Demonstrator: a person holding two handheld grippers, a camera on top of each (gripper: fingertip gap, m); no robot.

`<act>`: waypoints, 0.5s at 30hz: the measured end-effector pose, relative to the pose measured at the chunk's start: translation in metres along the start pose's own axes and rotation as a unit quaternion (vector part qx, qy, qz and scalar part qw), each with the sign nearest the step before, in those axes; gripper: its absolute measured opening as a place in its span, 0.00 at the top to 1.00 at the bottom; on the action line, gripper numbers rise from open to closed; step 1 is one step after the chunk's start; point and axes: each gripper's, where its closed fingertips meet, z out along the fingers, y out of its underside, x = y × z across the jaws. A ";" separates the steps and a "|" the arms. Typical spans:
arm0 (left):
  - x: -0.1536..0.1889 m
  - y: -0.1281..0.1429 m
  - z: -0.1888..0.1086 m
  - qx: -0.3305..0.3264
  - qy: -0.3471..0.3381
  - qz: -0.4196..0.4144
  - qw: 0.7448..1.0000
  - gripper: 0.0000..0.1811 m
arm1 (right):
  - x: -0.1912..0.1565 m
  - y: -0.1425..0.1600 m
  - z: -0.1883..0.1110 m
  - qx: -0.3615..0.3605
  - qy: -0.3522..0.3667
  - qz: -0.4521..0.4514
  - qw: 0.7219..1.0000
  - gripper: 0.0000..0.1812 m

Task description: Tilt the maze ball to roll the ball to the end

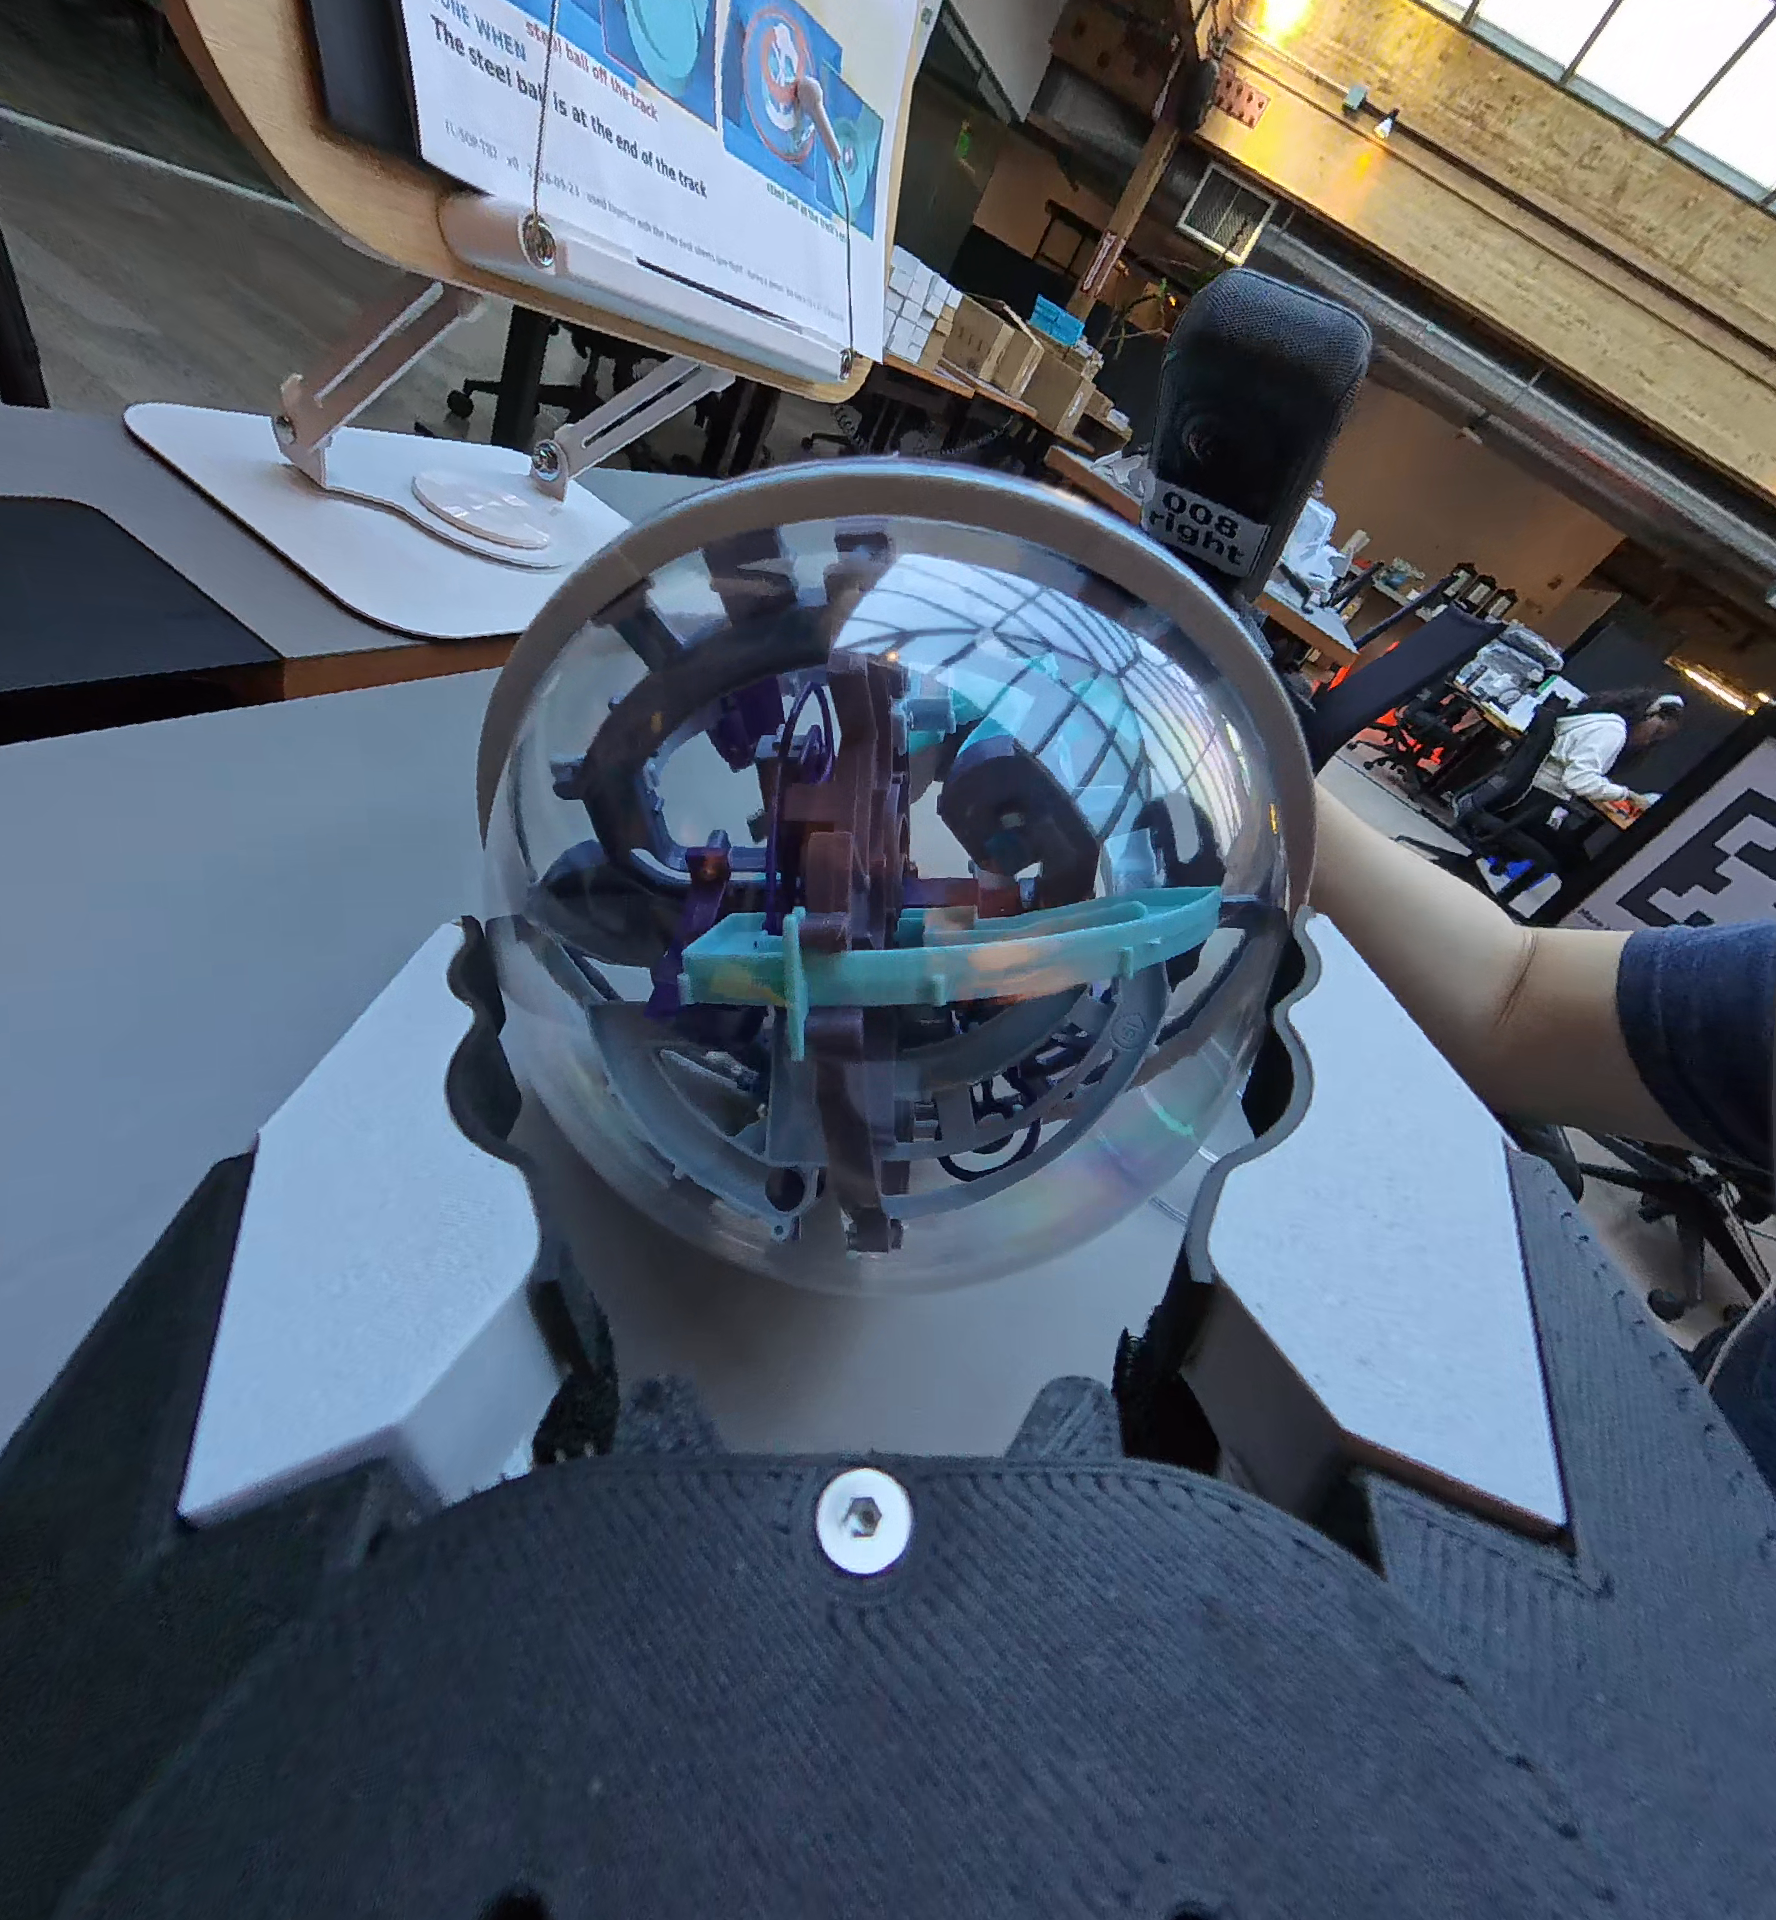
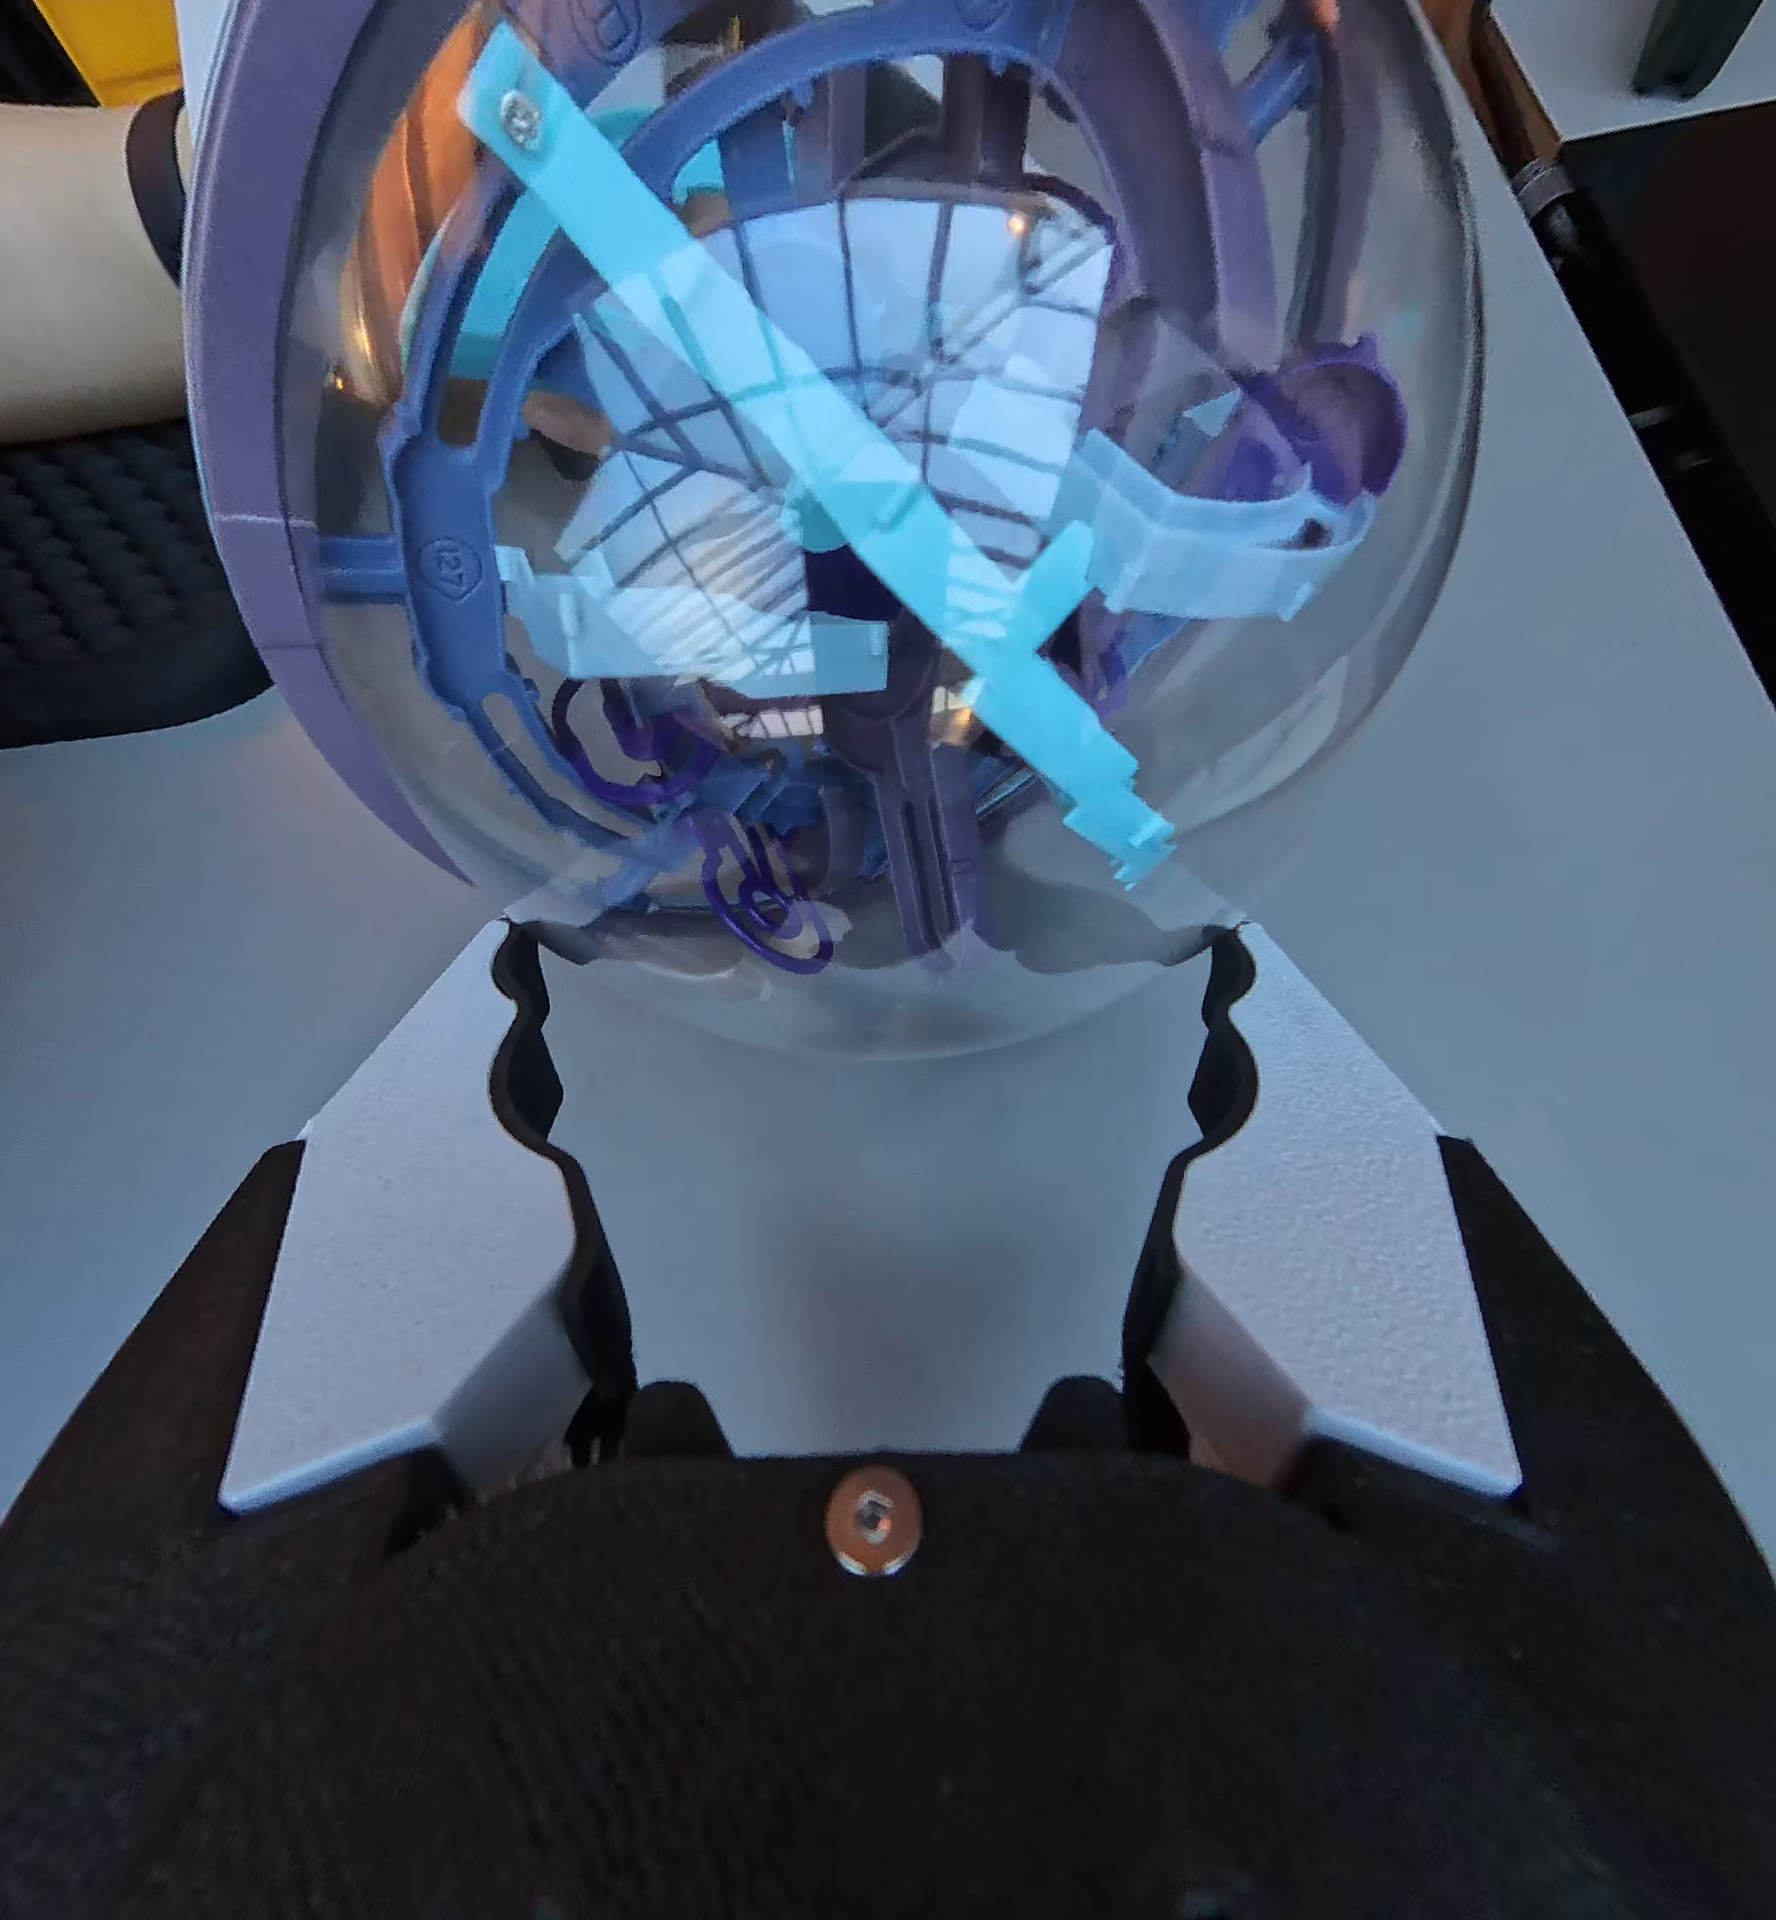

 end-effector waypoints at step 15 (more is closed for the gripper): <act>0.000 -0.002 0.006 0.005 -0.013 -0.006 1.000 0.21 | 0.007 -0.034 -0.026 0.070 0.087 -0.130 0.985 0.22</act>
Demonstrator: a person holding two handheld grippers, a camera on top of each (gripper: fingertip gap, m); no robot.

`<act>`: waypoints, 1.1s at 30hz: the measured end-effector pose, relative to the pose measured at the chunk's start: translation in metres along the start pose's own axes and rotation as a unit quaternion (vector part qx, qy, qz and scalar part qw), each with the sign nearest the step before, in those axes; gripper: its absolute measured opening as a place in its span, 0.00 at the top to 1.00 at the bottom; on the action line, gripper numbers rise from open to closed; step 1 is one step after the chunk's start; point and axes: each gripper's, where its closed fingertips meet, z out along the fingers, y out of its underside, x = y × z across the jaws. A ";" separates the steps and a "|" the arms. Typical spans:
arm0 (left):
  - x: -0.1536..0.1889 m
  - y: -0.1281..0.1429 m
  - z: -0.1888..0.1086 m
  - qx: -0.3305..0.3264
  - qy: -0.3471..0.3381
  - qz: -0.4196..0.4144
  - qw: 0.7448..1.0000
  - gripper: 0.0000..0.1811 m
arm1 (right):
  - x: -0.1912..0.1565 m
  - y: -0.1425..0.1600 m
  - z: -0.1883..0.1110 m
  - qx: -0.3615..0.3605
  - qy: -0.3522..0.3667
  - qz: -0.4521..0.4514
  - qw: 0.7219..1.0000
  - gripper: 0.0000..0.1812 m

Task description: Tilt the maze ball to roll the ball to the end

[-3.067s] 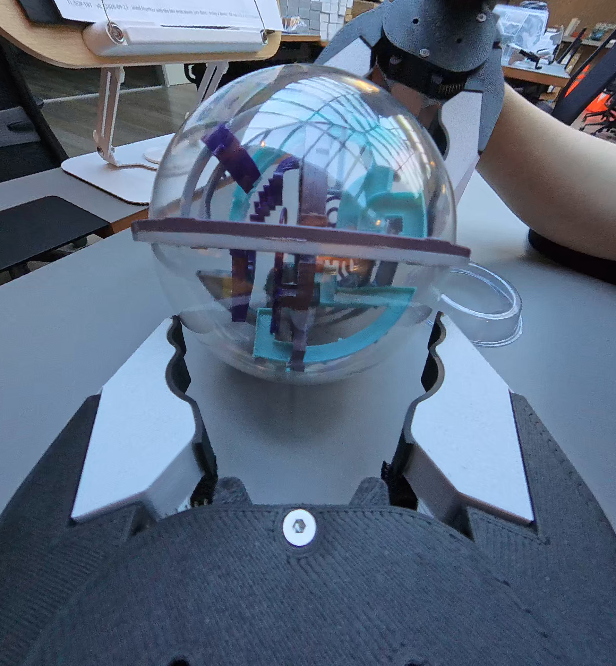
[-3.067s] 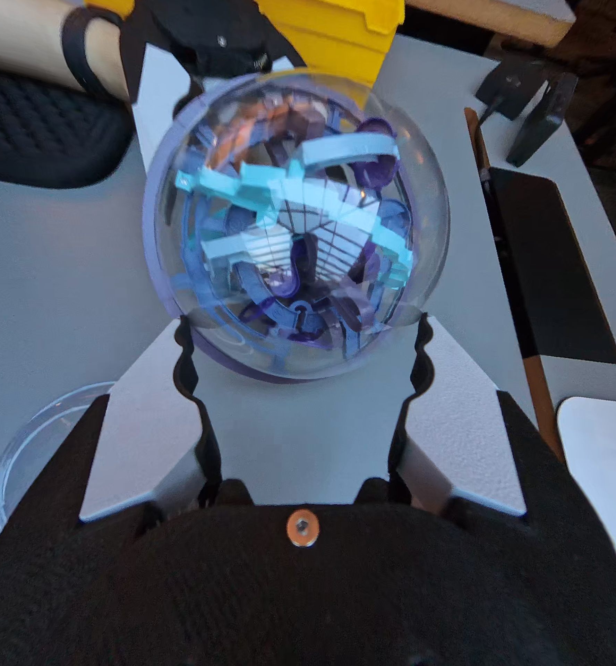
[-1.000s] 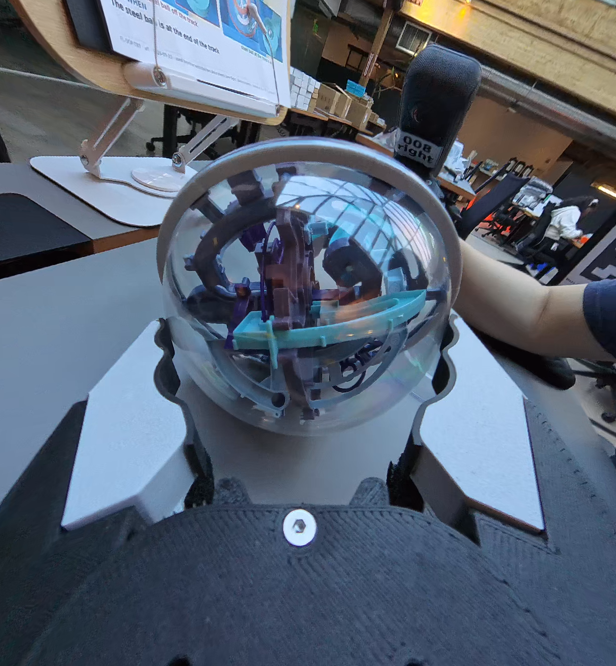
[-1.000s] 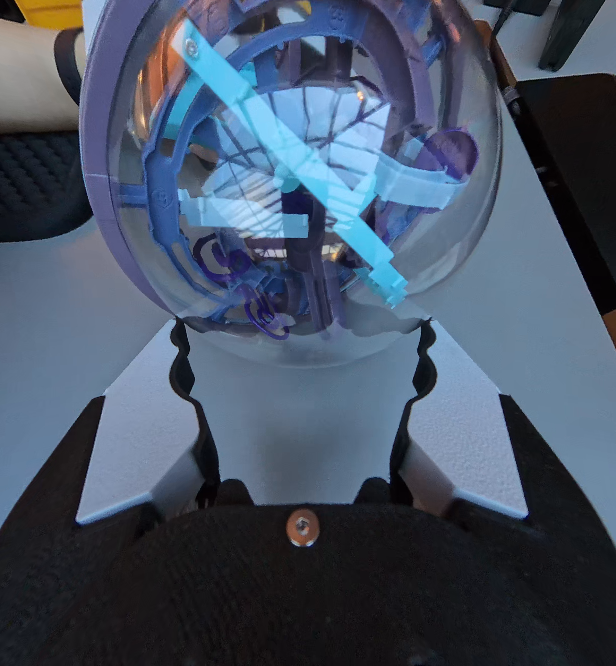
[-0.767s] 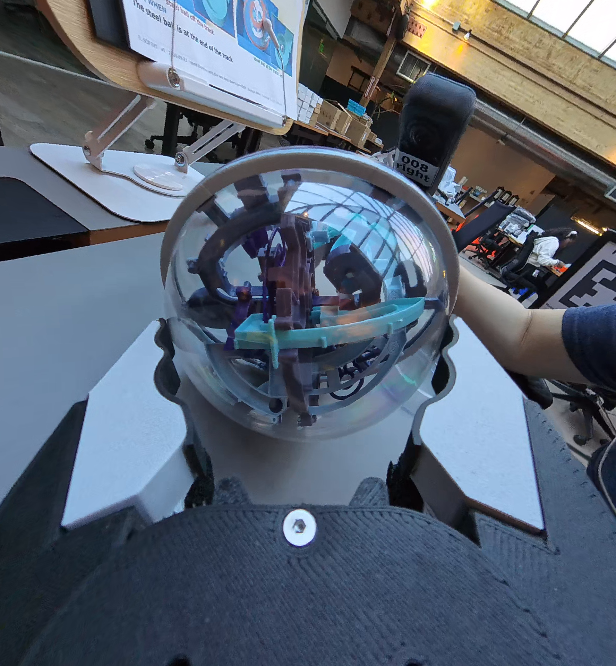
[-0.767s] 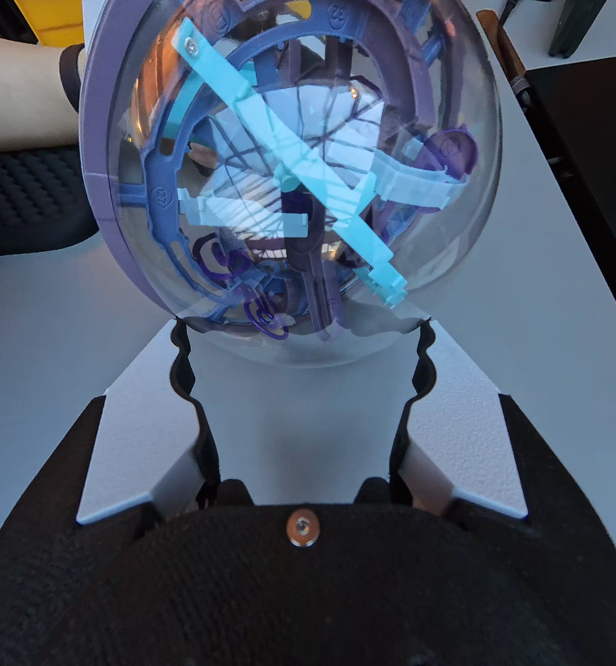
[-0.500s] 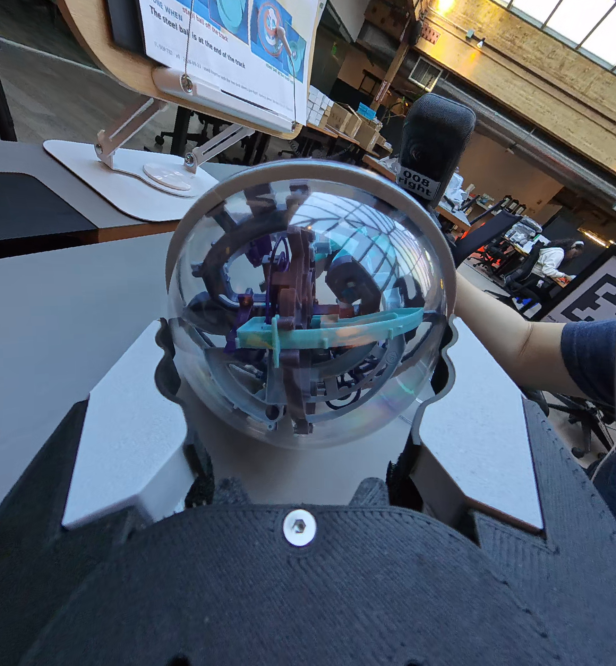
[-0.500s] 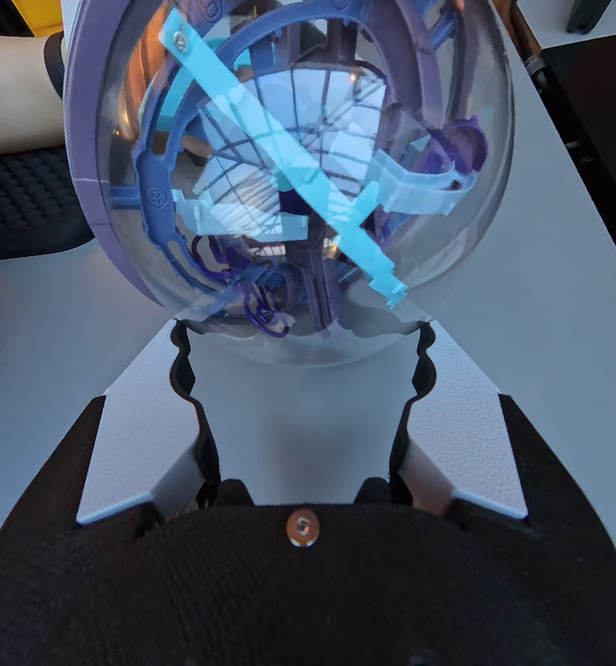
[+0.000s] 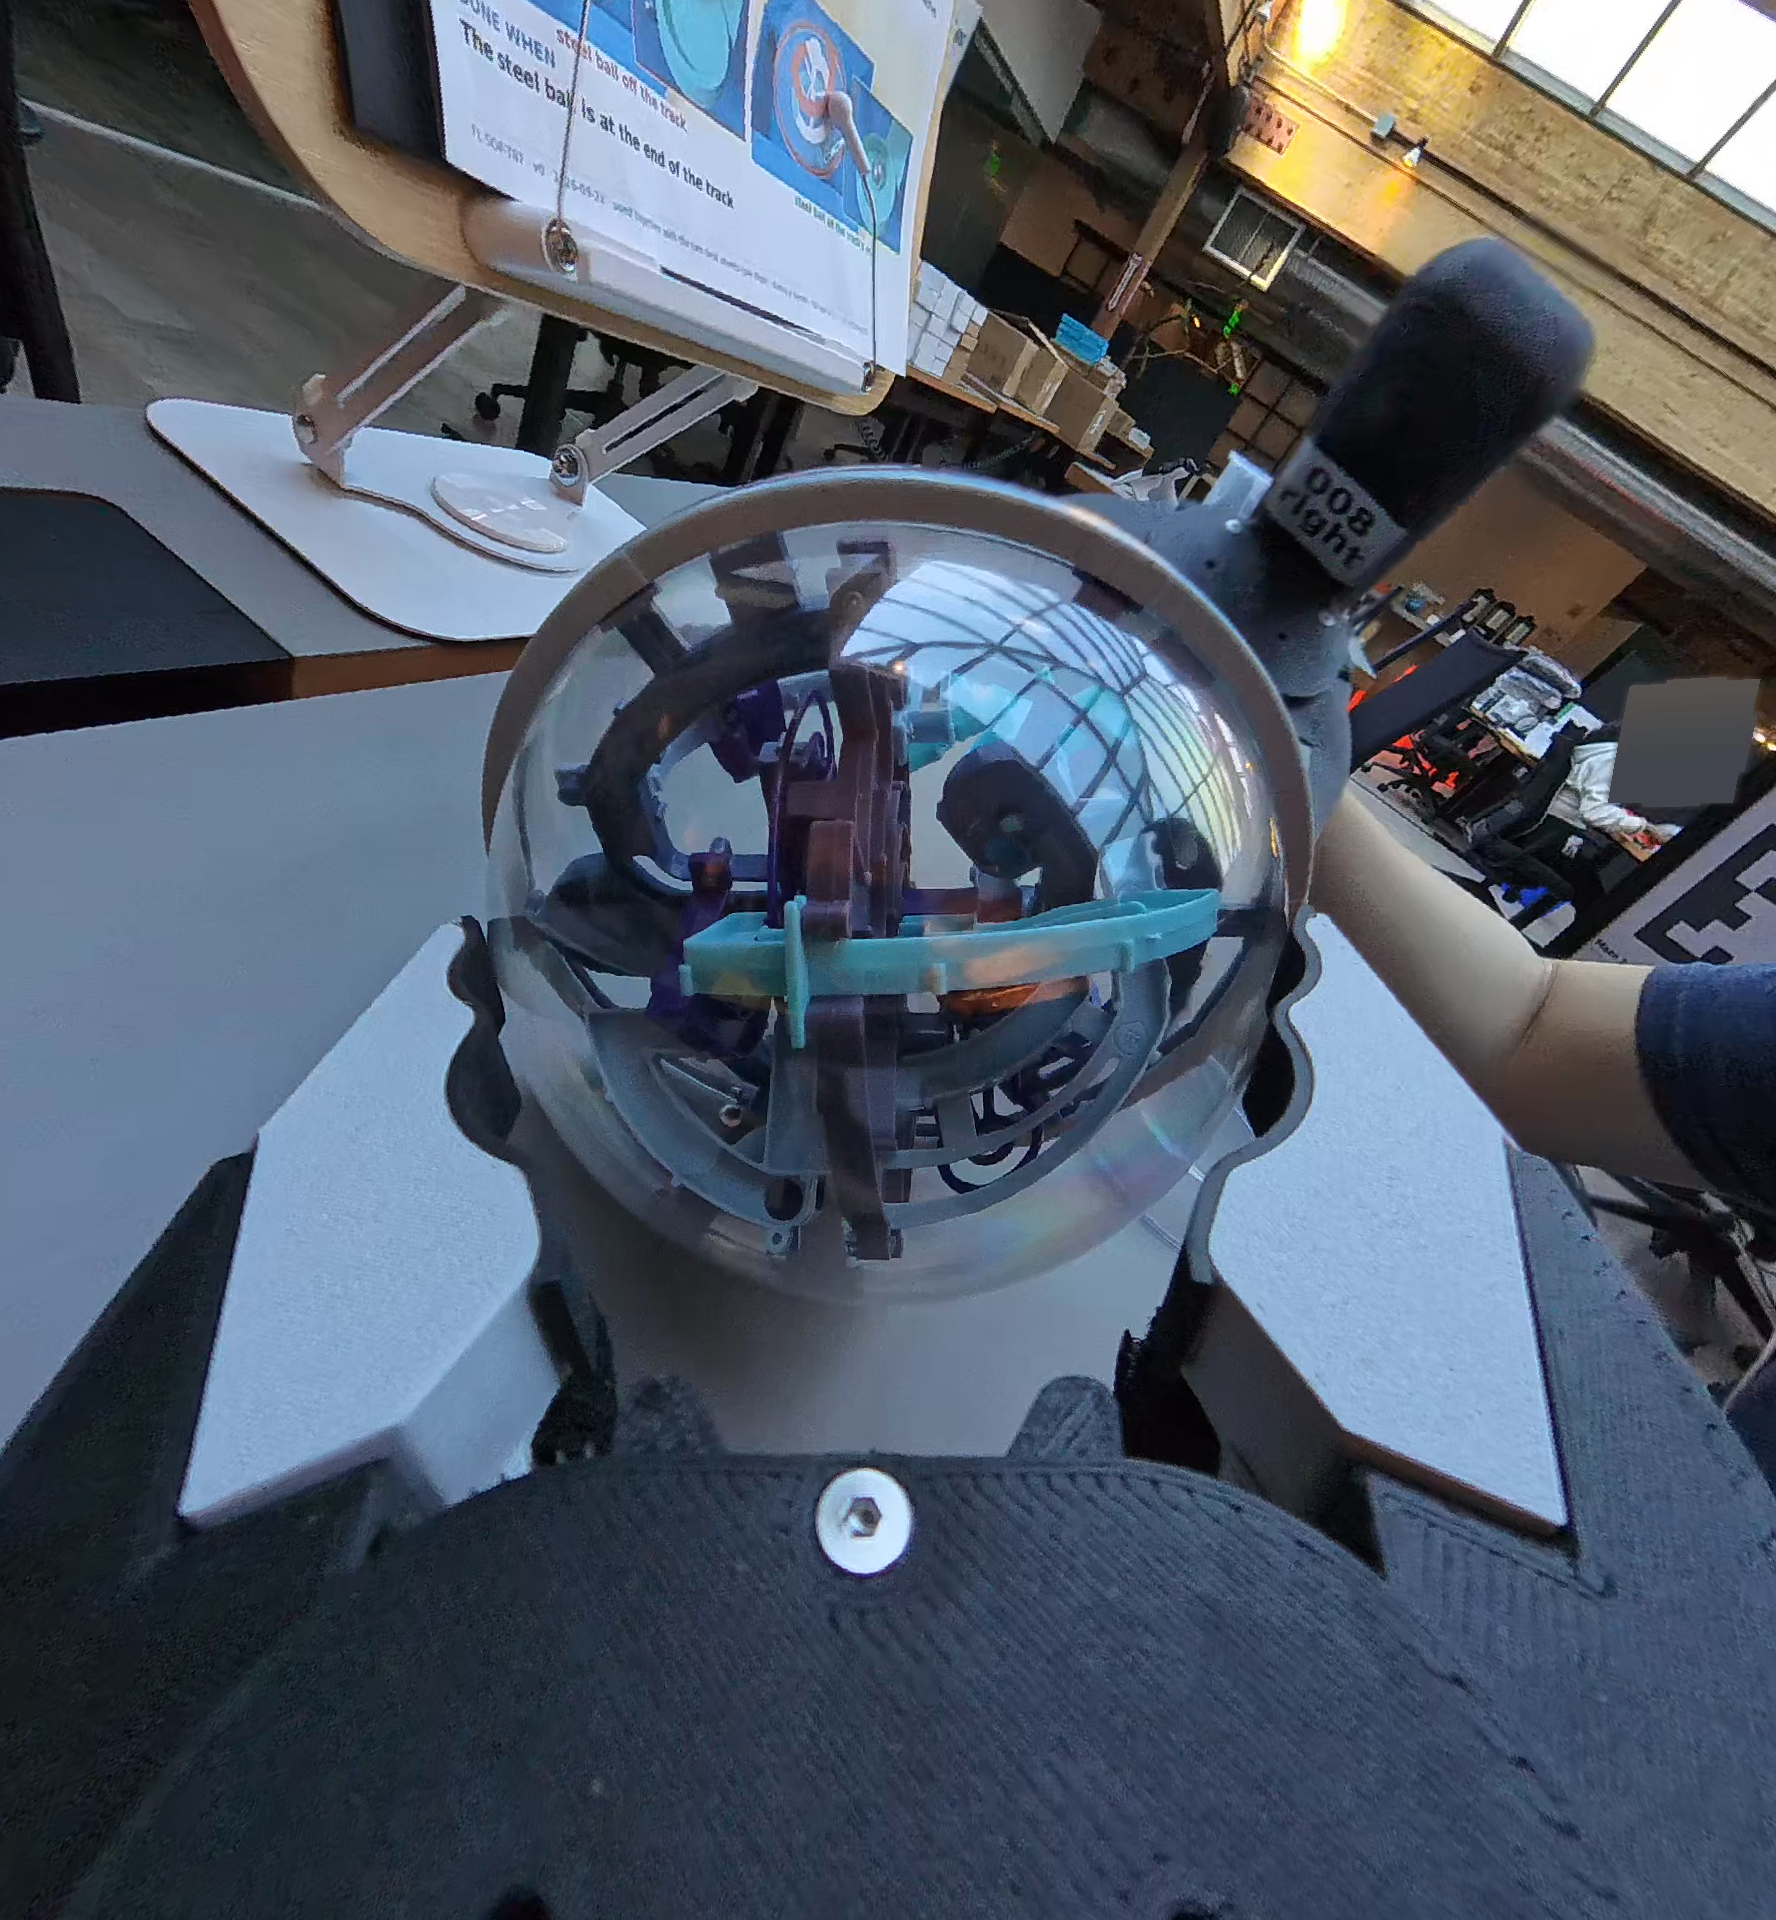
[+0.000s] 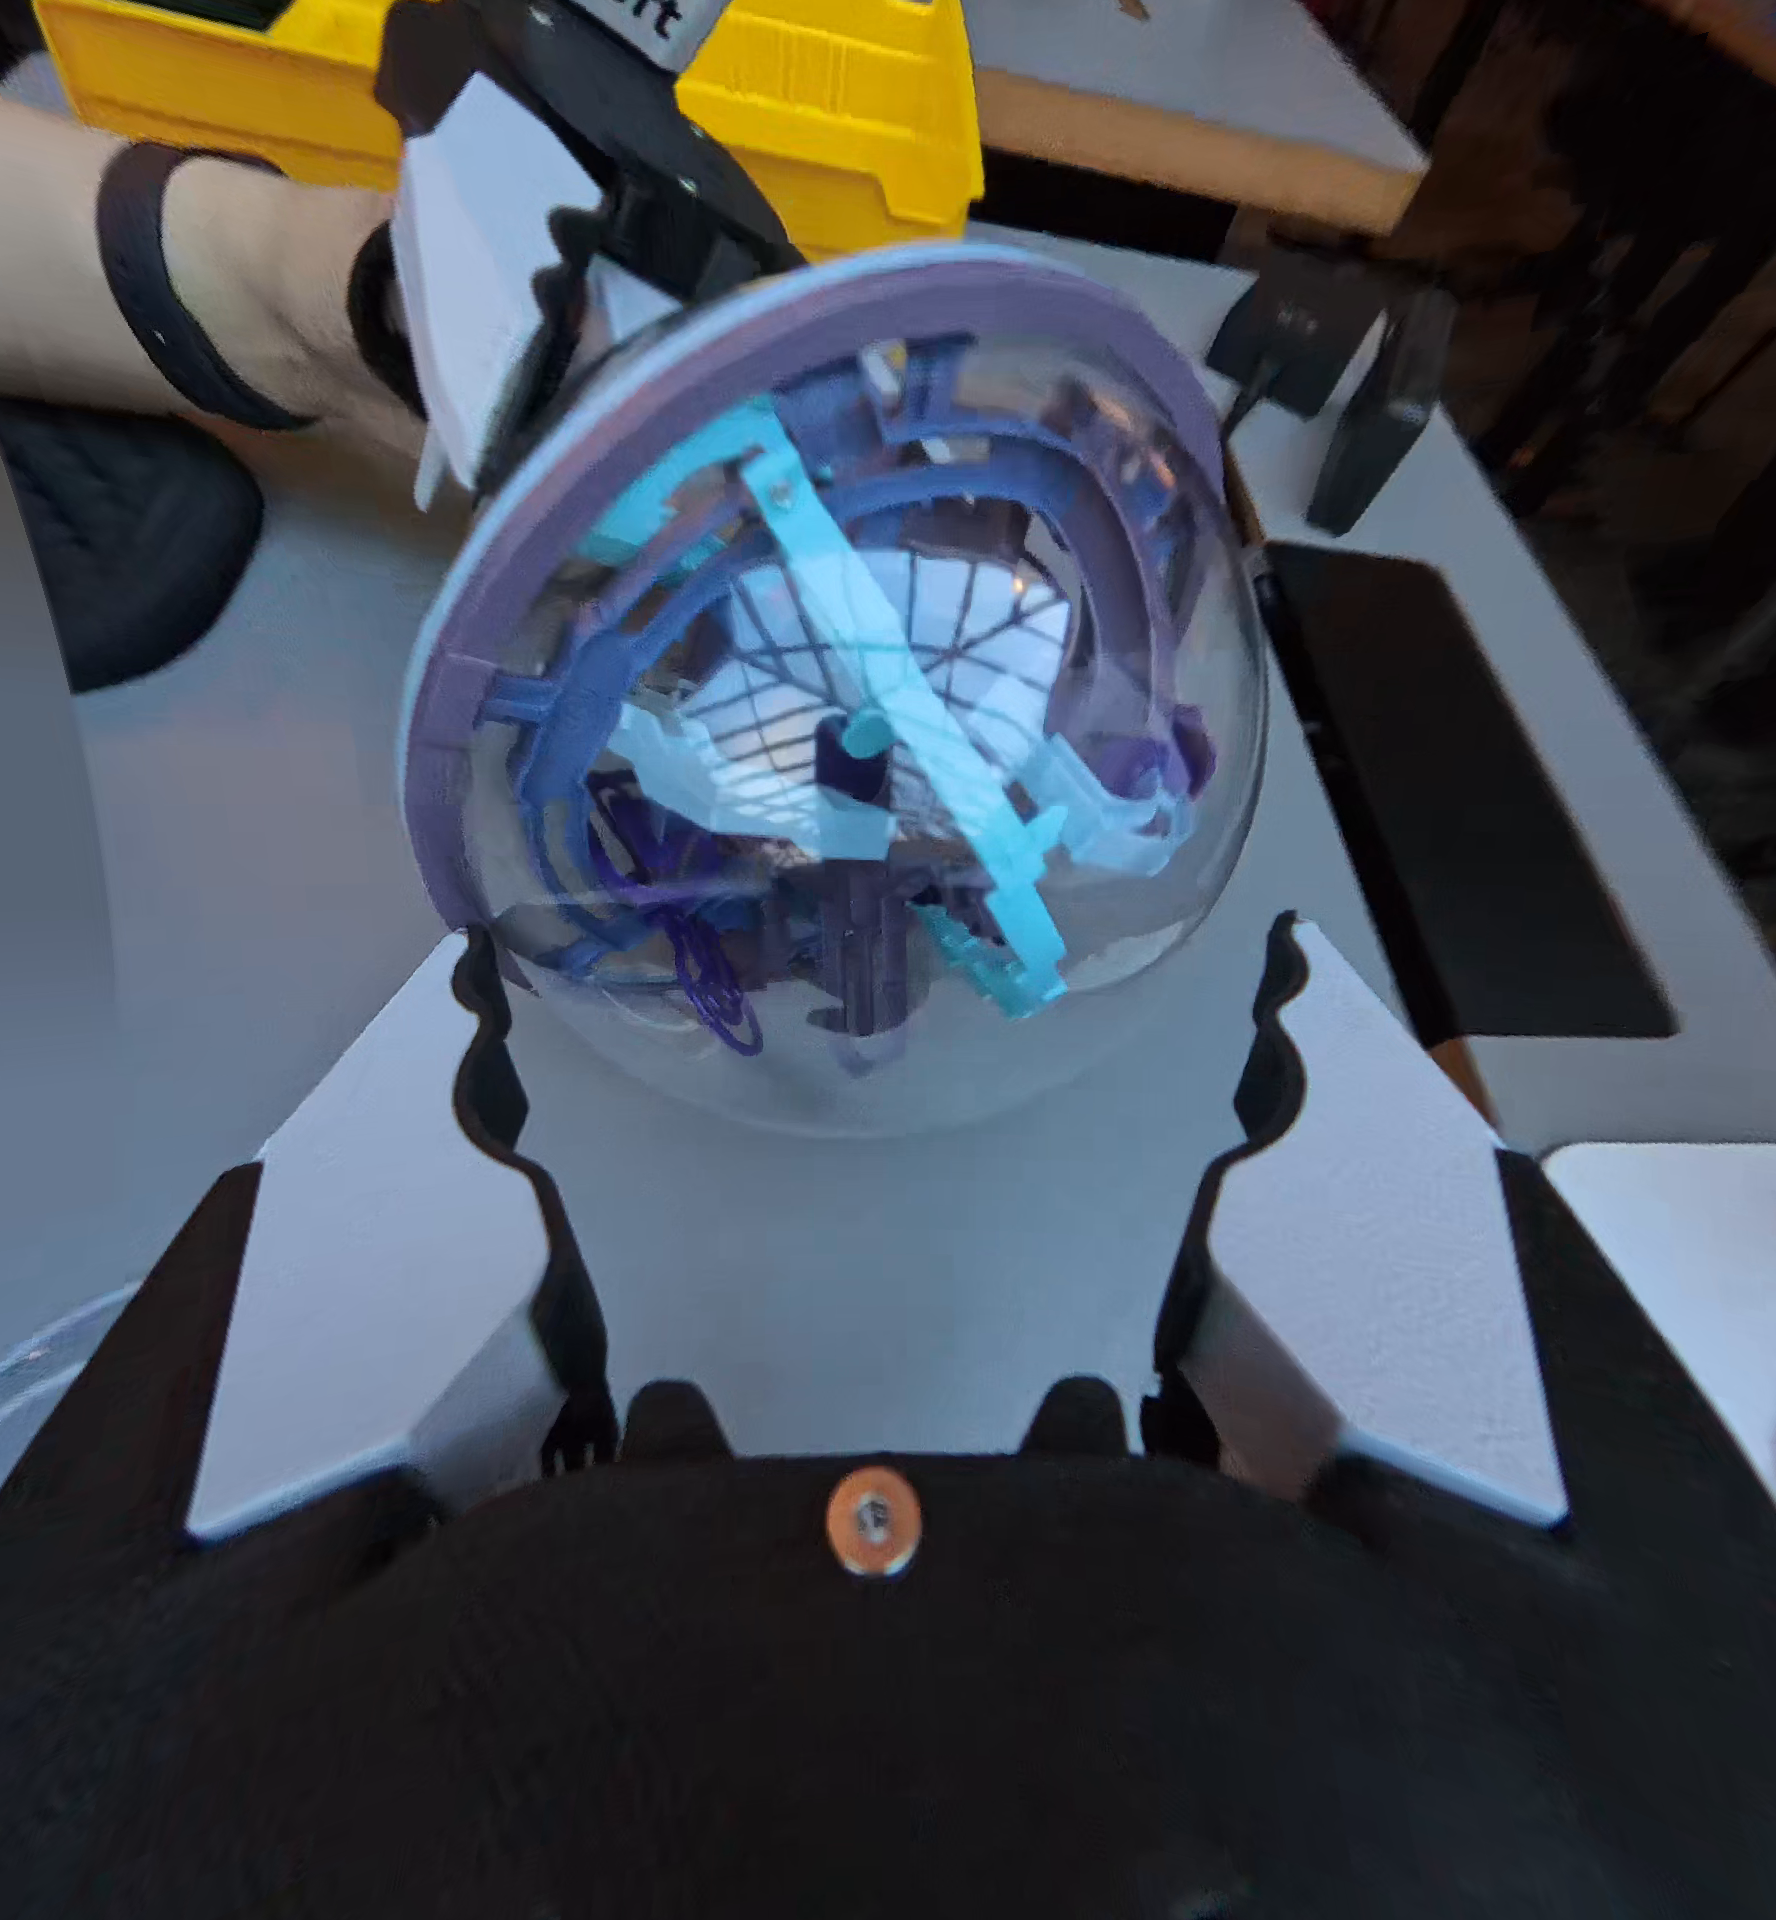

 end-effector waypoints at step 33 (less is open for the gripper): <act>-0.015 0.089 0.015 -0.221 -0.047 0.132 0.965 0.24 | -0.001 0.018 -0.001 -0.081 0.035 -0.089 0.992 0.25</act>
